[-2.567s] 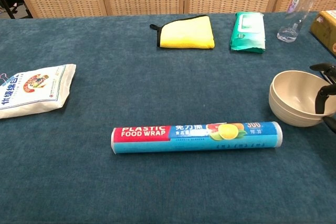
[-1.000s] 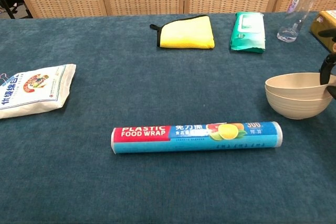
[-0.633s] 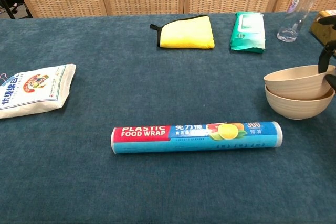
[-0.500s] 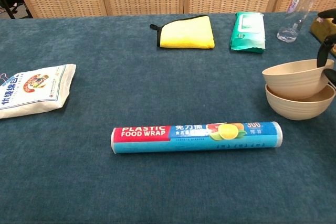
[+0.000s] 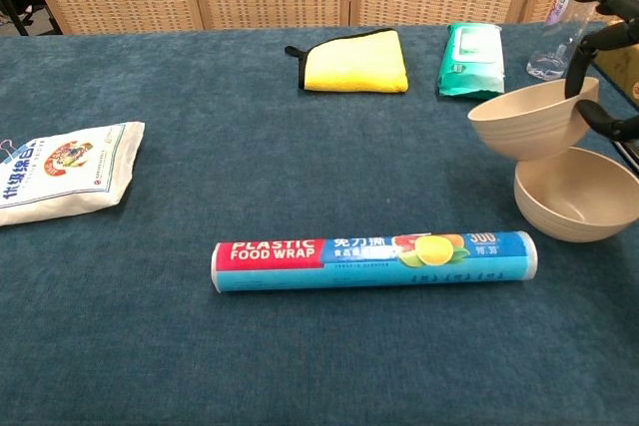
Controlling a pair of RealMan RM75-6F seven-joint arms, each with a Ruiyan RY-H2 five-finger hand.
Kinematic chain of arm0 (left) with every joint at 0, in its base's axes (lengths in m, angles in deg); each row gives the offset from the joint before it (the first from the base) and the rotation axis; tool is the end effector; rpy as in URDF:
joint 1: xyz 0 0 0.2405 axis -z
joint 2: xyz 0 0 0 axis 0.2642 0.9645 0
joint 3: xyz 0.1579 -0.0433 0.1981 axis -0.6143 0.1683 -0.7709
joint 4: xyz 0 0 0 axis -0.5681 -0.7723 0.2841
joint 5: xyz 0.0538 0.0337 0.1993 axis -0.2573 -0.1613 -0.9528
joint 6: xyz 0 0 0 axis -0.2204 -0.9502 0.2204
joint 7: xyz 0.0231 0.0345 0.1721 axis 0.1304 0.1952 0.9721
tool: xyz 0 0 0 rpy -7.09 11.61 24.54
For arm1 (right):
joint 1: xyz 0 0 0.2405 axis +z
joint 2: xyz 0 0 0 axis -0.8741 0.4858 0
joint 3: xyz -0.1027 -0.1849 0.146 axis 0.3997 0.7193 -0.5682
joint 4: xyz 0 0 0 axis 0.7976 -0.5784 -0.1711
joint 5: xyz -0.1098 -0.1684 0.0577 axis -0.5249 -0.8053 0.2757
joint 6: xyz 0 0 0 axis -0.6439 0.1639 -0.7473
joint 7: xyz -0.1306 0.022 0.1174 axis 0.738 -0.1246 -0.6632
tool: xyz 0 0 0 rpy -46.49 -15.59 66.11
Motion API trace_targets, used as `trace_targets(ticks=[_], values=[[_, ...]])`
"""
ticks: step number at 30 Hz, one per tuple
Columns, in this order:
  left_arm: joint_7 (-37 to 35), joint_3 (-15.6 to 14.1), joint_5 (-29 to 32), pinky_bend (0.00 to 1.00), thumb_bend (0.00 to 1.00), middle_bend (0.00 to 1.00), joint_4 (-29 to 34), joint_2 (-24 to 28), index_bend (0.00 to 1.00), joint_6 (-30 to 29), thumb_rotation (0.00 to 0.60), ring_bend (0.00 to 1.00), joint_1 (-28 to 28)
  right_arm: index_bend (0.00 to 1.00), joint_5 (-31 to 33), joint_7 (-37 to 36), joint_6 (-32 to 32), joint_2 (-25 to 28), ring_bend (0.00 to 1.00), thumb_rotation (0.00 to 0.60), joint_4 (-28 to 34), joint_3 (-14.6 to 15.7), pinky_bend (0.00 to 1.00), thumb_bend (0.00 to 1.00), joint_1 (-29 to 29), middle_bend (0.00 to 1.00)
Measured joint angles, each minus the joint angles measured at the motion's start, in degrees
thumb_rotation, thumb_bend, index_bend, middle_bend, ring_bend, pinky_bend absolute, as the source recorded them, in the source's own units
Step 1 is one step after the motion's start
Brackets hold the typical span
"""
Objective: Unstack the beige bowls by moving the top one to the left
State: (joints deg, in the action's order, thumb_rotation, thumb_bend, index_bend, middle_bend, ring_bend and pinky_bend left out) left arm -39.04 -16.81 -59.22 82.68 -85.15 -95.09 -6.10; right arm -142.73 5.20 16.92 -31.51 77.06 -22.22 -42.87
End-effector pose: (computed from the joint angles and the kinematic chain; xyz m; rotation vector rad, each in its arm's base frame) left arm -0.2270 0.2474 0.2510 -1.3189 -0.7878 -1.0898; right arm -0.1891 -0.2851 0.0444 1.4789 -0.8603 1.0949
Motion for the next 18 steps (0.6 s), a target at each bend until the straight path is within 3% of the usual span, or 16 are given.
trace_targets(ticks=[18], values=[[-4.22, -0.11, 0.15, 0.00, 0.10, 0.00, 0.39, 4.61, 0.00, -2.75, 0.322, 0.00, -2.91, 0.54, -0.80, 4.39, 1.27, -5.61, 0.00, 0.600, 3.82, 1.86, 0.00, 0.47, 0.80, 0.00]])
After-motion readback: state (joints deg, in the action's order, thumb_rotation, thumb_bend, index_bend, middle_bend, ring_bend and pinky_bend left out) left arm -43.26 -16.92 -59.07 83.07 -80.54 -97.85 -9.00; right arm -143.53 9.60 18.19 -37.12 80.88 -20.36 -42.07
